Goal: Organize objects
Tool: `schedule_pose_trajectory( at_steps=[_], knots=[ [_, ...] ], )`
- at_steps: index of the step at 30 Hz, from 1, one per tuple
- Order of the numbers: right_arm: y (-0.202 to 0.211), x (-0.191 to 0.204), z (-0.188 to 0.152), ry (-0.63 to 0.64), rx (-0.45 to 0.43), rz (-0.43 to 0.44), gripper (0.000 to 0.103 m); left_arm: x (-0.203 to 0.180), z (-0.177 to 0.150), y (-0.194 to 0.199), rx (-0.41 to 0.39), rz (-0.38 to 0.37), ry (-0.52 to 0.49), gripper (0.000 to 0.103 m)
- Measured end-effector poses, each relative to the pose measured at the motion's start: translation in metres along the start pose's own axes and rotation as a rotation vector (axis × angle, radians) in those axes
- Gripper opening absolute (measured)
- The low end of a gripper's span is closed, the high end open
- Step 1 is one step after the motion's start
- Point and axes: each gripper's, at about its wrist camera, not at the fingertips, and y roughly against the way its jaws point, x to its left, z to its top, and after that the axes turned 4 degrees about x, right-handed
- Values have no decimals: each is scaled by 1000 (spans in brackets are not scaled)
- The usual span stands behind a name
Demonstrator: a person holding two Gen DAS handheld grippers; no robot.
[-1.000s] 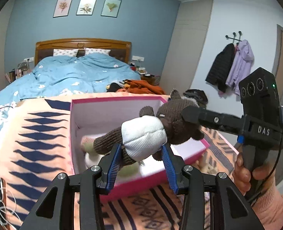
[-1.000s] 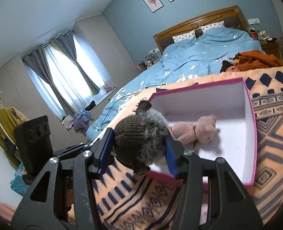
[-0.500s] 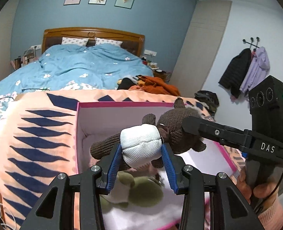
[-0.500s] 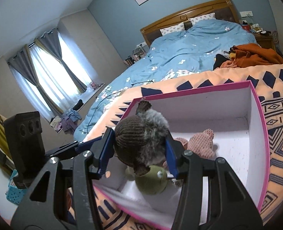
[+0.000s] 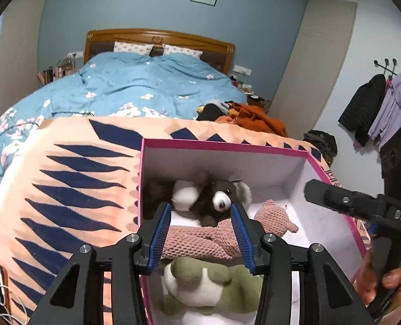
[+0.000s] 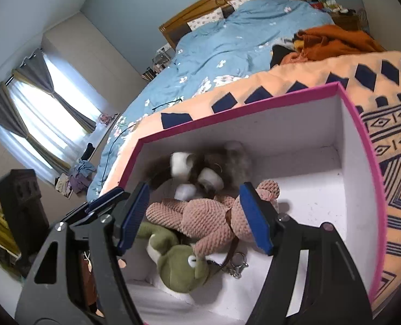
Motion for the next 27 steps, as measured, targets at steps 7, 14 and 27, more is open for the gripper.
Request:
schedule_pose_trajectory(
  at_steps=[7, 14, 27],
  knots=[
    [23, 18, -15, 90, -26, 20, 71, -18, -17, 29, -69, -48, -55, 59],
    [43, 32, -37, 166, -49, 59, 71, -48, -42, 73, -161, -112, -150, 63],
    [106, 36, -98, 279, -100, 54, 71, -107, -105, 105, -177, -256, -304, 72]
  ],
)
